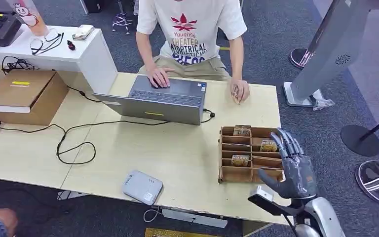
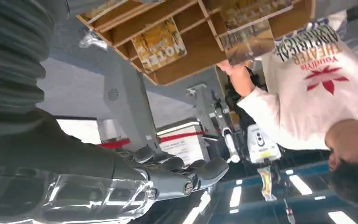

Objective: Pass the card to the sensor for recognition and then transmit it.

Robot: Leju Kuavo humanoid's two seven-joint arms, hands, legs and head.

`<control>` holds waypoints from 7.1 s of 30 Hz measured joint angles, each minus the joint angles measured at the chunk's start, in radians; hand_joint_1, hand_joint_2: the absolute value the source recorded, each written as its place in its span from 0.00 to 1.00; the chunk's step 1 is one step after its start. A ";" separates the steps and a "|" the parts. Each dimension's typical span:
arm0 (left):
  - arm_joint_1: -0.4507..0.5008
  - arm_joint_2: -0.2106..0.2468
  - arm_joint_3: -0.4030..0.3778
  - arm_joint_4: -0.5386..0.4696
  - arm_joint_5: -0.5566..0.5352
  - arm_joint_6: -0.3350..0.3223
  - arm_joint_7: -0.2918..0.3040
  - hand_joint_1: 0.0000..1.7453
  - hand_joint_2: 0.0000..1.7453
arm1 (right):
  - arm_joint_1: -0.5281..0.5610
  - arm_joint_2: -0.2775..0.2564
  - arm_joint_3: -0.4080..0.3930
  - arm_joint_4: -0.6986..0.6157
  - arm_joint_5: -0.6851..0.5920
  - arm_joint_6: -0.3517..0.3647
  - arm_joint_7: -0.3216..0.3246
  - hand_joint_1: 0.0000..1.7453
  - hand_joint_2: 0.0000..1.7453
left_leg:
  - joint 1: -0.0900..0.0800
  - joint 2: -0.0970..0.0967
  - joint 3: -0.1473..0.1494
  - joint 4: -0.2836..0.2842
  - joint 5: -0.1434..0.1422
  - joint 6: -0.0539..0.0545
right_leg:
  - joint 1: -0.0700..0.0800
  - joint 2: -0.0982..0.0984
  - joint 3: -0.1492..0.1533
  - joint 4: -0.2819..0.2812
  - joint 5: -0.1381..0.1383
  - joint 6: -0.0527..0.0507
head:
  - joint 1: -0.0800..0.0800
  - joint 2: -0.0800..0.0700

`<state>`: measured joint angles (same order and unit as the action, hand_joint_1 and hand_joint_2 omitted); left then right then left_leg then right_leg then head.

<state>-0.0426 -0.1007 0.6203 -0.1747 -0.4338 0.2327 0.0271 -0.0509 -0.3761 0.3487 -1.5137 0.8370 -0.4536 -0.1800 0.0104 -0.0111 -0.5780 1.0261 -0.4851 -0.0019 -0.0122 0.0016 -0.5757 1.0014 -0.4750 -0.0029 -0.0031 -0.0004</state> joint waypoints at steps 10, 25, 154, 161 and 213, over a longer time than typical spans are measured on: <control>-0.001 0.002 0.000 0.000 -0.006 -0.001 0.011 0.00 0.00 | 0.060 -0.033 -0.015 -0.065 0.031 0.082 0.061 0.00 1.00 | 0.000 0.000 0.000 0.000 0.000 0.000 | 0.000 0.000 0.000 0.000 0.000 0.001 | 0.000 0.000; -0.001 0.002 0.000 0.000 -0.030 -0.018 -0.029 0.00 0.00 | 0.142 -0.034 -0.036 -0.103 0.079 0.132 0.096 0.12 1.00 | 0.000 0.000 0.000 0.000 0.000 0.000 | 0.000 0.000 0.000 0.000 0.000 0.001 | 0.000 0.000; -0.006 0.006 -0.002 0.000 -0.076 -0.035 -0.050 0.00 0.00 | 0.160 -0.075 -0.099 -0.135 0.056 0.223 0.077 0.27 1.00 | -0.001 0.001 0.000 0.001 -0.002 0.004 | 0.000 0.000 0.000 0.000 -0.001 0.002 | 0.000 0.000; -0.009 0.006 -0.002 0.000 -0.076 -0.037 -0.048 0.00 0.00 | 0.116 -0.075 -0.098 -0.099 0.040 0.238 0.053 0.36 1.00 | -0.001 0.001 -0.001 0.001 -0.002 0.004 | 0.000 0.000 0.001 0.000 -0.001 0.002 | 0.000 0.000; -0.014 0.003 -0.002 0.000 -0.072 -0.018 -0.038 0.00 0.00 | -0.051 -0.041 -0.026 0.084 -0.003 0.256 0.026 0.43 1.00 | -0.001 0.000 -0.001 0.001 -0.002 0.004 | 0.000 0.000 0.001 0.000 -0.001 0.002 | 0.000 0.000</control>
<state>-0.0568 -0.0973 0.6184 -0.1747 -0.5062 0.2144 -0.0107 -0.1023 -0.4170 0.3223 -1.4298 0.8343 -0.1976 -0.1537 0.0095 -0.0108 -0.5786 1.0275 -0.4875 0.0019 -0.0125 0.0016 -0.5751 1.0012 -0.4762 -0.0009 -0.0031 -0.0004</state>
